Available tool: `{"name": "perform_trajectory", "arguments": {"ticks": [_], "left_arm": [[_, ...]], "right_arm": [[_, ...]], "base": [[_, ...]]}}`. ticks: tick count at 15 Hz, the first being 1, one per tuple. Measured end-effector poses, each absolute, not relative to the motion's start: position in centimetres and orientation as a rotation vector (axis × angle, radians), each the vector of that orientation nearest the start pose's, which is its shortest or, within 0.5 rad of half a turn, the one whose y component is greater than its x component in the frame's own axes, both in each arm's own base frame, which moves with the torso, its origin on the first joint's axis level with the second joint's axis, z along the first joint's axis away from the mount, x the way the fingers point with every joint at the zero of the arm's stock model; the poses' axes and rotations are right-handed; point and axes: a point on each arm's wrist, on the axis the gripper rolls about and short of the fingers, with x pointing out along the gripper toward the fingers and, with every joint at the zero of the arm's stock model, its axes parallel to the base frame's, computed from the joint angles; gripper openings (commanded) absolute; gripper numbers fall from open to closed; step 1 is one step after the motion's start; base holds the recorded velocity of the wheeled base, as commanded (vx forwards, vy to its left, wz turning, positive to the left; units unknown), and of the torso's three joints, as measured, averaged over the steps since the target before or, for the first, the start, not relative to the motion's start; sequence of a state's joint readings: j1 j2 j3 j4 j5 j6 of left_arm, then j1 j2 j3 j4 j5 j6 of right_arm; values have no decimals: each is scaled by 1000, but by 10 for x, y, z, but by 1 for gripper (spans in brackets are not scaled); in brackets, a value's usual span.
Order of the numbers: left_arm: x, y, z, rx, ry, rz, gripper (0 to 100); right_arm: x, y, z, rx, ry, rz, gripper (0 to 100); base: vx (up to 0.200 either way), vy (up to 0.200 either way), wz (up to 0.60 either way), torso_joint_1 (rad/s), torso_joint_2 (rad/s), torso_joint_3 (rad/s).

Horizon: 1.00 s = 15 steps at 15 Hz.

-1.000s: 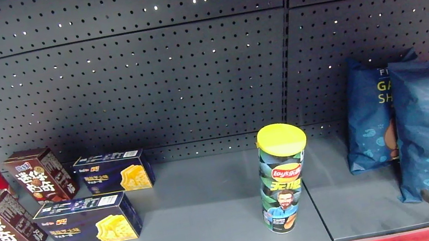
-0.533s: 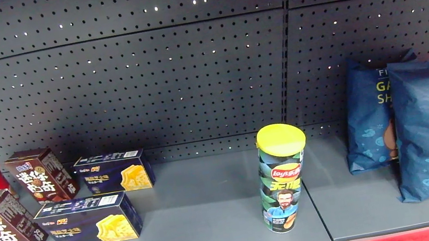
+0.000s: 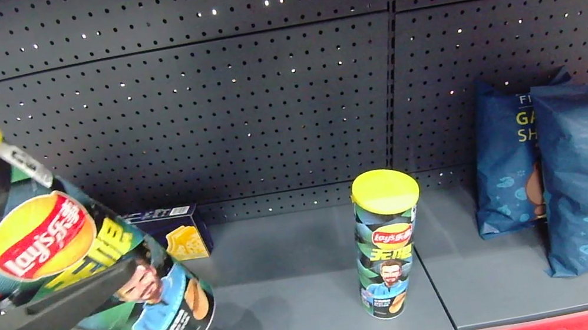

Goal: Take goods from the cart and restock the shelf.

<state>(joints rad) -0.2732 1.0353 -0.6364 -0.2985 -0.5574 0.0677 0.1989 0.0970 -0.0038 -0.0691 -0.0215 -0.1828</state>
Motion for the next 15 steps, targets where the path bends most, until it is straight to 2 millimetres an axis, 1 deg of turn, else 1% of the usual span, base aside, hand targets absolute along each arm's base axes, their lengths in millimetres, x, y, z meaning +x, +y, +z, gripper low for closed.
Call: {"name": "perform_trajectory", "arguments": {"ticks": [5,8,9,13,15], "left_arm": [[197,-76,247,39,96,-914,0],[238,-91,239,31,132,-969,0],[249,-95,235,28,151,-984,0],[285,-108,219,18,197,-1050,0],[303,-115,208,45,202,-1065,0]], "right_arm": [[-15,-4,85,-184,4,177,100],[-15,-4,84,-190,5,175,100],[-15,-4,84,-190,5,175,100],[-15,-4,84,-195,5,172,100],[-15,-4,84,-207,5,161,100]], "base": [[0,0,0,0,0,0],[0,0,0,0,0,0],[0,0,0,0,0,0],[0,0,0,0,0,0],[0,0,0,0,0,0]]}}
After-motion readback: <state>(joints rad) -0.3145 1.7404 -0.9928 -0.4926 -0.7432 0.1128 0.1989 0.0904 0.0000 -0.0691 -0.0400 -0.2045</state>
